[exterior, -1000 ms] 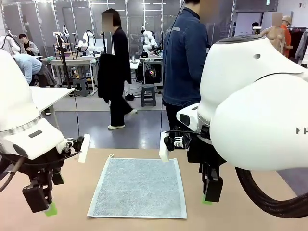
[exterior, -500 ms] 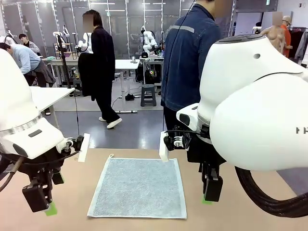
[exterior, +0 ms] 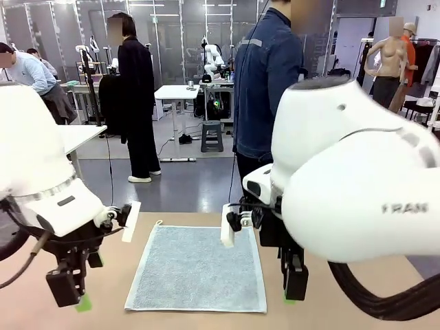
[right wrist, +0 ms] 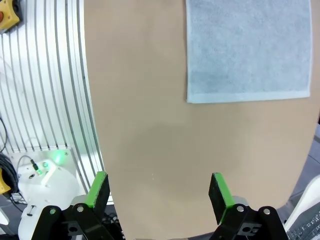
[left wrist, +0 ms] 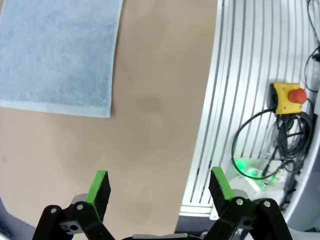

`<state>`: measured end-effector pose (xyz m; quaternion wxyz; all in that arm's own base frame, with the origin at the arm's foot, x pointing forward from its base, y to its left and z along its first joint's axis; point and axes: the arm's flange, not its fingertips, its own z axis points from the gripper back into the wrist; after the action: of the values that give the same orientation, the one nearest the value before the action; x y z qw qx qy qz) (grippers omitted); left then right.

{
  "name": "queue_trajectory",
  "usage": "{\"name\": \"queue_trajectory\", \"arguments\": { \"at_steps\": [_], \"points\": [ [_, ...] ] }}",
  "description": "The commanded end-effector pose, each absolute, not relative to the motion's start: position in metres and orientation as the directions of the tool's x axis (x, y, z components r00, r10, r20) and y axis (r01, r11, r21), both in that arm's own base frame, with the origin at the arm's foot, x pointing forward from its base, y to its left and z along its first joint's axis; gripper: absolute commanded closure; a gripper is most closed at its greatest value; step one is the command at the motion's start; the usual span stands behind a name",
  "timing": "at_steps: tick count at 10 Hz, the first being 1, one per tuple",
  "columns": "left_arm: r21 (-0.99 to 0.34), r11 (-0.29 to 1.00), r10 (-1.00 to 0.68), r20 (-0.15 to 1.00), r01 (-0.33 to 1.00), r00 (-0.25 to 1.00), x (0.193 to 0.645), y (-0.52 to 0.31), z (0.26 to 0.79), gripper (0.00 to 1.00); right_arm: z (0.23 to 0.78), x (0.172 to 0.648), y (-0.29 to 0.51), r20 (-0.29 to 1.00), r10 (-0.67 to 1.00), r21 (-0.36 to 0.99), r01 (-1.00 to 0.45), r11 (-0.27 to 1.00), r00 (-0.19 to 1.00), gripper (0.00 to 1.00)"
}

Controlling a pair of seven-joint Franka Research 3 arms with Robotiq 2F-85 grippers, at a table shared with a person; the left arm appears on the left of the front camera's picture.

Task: Fold the towels and place them in the basket.
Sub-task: When a person lays out a Towel with hook on the table, fold it in half twice.

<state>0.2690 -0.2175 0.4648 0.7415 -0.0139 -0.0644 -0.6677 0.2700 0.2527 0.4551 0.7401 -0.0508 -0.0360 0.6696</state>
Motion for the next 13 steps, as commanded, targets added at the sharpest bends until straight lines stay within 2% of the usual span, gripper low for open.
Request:
{"name": "queue_trajectory", "arguments": {
  "at_steps": [1,2,4,7,13],
  "points": [
    [0.087,0.065,-0.992,0.111,0.994,0.055,0.280,-0.218,0.428,0.00,0.430,0.279,0.265,-0.014,0.997,-0.125,-0.989,0.073,0.076,0.00],
    [0.096,0.050,-0.993,0.110,0.994,0.039,0.288,-0.219,0.413,0.00,0.416,0.284,0.268,-0.020,0.995,-0.150,-0.984,0.095,0.099,0.00],
    [0.142,0.034,-0.997,0.073,0.989,0.024,0.298,-0.217,0.387,0.00,0.398,0.290,0.267,-0.020,0.997,-0.113,-0.991,0.072,0.075,0.00],
    [0.117,-0.004,-0.996,0.088,0.993,-0.015,0.323,-0.219,0.349,0.00,0.376,0.302,0.267,-0.002,0.999,-0.093,-0.995,0.039,0.039,0.00],
    [0.049,-0.016,-0.998,0.057,0.999,-0.019,0.342,-0.222,0.312,0.00,0.338,0.326,0.269,-0.015,1.000,-0.086,-0.996,0.000,0.002,0.00]
  ]
}}
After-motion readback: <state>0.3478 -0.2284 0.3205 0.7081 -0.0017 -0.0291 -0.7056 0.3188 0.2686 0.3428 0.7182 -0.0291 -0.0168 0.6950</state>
